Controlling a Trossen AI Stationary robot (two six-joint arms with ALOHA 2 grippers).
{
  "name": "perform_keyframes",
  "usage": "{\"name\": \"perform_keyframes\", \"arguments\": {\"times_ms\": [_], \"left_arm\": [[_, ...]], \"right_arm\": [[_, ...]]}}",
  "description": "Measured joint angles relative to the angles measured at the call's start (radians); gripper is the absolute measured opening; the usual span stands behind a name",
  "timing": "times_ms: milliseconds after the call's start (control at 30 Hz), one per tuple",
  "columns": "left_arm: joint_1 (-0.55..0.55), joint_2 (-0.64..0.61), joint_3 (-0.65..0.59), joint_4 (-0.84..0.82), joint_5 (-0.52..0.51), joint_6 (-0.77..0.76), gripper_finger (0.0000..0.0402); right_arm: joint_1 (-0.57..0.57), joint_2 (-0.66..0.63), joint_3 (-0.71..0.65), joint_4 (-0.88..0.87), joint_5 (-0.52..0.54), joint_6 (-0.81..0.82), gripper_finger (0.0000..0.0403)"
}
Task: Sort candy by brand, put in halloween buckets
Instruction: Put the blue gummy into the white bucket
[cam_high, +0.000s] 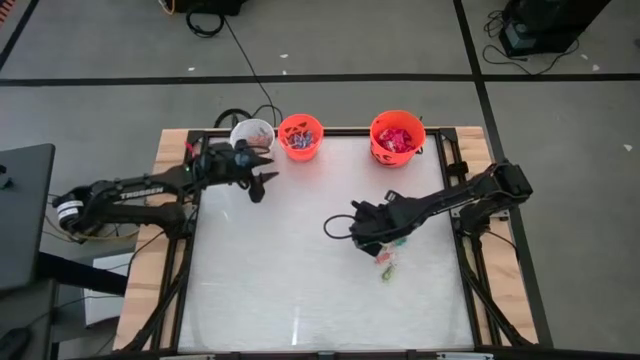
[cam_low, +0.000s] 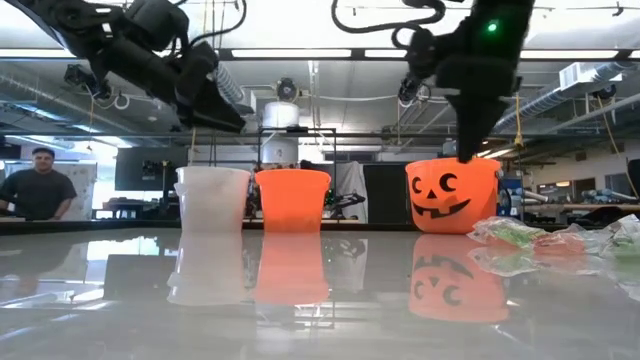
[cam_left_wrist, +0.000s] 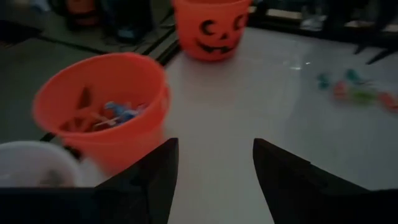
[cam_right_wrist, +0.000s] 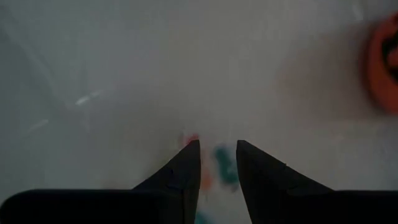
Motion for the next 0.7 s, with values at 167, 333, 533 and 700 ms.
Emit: {"name": "perform_keyframes", "arguments": {"times_ms": [167,333,533,700], "left_arm": [[-0.073,-0.017,0.000,-0.004,-0.012,-0.015,0.0213],[-0.131,-0.018,0.000,-0.026,-0.023,-0.025,0.0214],[-0.182,-0.018,0.000,-0.025,-0.055,-0.038,0.0214],[-0.197,-0.018,0.000,-0.026,-0.056,-0.038,0.0214]], "right_arm": [[0.001,0.000,-0.054,-0.024,-0.099,0.028,0.0128],[-0.016,-0.003,-0.150,-0.012,-0.142,0.024,0.0162],[-0.062,-0.053,-0.294,0.130,-0.150,-0.038,0.0180],[-0.115,-0.093,-0.416,0.315,-0.208,-0.105,0.0160]]}}
